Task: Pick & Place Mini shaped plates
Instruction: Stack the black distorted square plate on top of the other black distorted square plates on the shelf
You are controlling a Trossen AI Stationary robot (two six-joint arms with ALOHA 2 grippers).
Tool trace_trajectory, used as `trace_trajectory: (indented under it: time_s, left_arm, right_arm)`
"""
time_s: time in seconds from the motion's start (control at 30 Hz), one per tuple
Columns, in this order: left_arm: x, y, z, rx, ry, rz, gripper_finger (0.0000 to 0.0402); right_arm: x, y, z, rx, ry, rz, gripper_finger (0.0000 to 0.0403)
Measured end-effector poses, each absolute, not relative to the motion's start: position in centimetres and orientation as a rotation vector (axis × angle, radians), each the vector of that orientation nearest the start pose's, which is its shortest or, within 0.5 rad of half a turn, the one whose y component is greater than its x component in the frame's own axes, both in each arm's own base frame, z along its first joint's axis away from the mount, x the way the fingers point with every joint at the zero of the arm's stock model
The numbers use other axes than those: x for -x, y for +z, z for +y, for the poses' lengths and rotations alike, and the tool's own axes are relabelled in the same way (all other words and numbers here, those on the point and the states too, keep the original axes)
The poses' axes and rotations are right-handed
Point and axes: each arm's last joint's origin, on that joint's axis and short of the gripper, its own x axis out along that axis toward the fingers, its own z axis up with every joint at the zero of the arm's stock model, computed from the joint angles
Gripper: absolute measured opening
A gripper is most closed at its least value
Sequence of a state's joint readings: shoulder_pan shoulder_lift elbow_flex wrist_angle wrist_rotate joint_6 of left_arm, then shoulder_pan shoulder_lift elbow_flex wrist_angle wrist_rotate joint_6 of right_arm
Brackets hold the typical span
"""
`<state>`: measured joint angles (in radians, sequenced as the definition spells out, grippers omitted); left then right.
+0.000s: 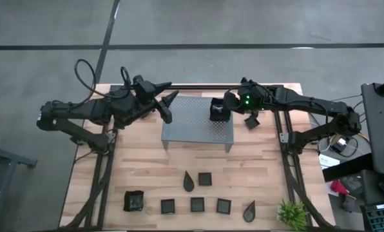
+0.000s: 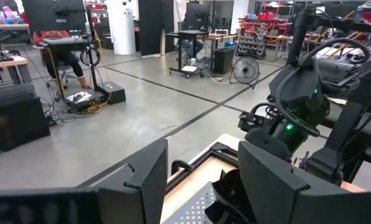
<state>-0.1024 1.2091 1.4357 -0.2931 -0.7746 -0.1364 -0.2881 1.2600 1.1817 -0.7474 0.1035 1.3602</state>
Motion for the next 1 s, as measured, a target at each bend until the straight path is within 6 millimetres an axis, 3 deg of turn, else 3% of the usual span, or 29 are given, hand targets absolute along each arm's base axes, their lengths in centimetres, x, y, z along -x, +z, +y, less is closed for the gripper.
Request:
trace_trajectory:
  time_s: [0.67, 1.0]
  left_arm:
    - [-24.1, 45.5, -0.4, 0.088, 0.676, 0.05, 0.0188]
    - [-24.0, 45.5, -0.4, 0.088, 0.676, 0.05, 0.0188]
  right_arm:
    - [-24.3, 31.1, -8.2, -1.351, -0.882, 0.454, 0.0013]
    - [-24.3, 31.1, -8.2, -1.351, -0.88, 0.452, 0.0086]
